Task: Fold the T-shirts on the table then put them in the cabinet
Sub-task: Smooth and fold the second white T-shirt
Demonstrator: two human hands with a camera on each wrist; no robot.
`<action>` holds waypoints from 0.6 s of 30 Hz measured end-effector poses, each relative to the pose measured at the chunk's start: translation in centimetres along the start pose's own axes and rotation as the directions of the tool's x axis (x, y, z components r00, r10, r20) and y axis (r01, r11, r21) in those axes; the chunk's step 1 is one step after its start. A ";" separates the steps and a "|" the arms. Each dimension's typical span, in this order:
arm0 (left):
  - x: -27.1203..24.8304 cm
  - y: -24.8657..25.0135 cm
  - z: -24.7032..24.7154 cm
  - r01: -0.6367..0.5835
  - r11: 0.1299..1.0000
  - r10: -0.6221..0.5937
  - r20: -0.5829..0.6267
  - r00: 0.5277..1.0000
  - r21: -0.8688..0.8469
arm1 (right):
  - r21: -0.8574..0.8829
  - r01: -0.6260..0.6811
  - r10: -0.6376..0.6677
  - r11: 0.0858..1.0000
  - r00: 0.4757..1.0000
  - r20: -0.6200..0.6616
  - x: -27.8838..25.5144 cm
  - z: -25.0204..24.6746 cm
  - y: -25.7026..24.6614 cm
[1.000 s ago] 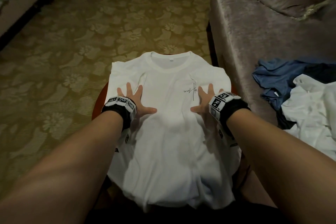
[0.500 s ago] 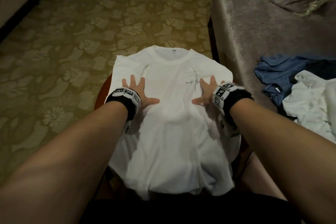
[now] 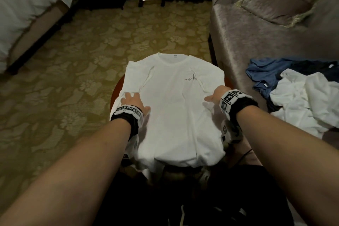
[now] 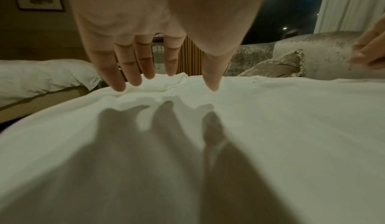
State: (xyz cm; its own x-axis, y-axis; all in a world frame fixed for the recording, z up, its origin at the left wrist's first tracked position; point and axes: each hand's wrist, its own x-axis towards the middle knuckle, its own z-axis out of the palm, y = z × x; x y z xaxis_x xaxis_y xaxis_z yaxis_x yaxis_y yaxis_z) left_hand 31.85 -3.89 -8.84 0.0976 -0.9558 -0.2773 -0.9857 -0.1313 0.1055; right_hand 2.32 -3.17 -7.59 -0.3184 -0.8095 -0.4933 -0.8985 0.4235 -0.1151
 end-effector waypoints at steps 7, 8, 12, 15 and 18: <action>-3.3 -1.5 1.3 -0.050 0.998 0.058 0.313 0.948 -0.034 | -0.211 -0.027 0.067 0.977 0.980 0.186 -2.3 3.8 -0.1; -3.7 -1.2 1.5 -0.097 0.995 0.100 0.378 0.920 -0.026 | -0.226 -0.044 0.086 0.973 0.980 0.178 -0.4 4.8 0.2; -4.3 -0.7 2.5 -0.199 0.979 0.203 0.360 0.911 -0.048 | -0.316 0.073 -0.023 0.946 0.987 0.161 -0.4 4.9 -0.3; -4.3 -0.6 2.2 -0.244 0.969 0.244 0.353 0.903 -0.043 | -0.218 0.162 -0.140 0.962 0.984 0.114 -1.3 3.8 -0.8; -3.5 -0.5 1.0 -0.237 0.965 0.260 0.297 0.919 -0.111 | -0.085 0.047 -0.041 0.995 0.997 0.072 3.1 4.3 0.1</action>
State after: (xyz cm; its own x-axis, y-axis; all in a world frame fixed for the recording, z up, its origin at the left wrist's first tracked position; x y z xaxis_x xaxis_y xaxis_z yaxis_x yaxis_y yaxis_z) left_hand 31.84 -0.20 -8.84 -0.2071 -0.8343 -0.5109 -0.9593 0.0706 0.2735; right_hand 2.49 -3.90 -12.83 -0.2590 -0.7947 -0.5489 -0.9349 0.3490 -0.0641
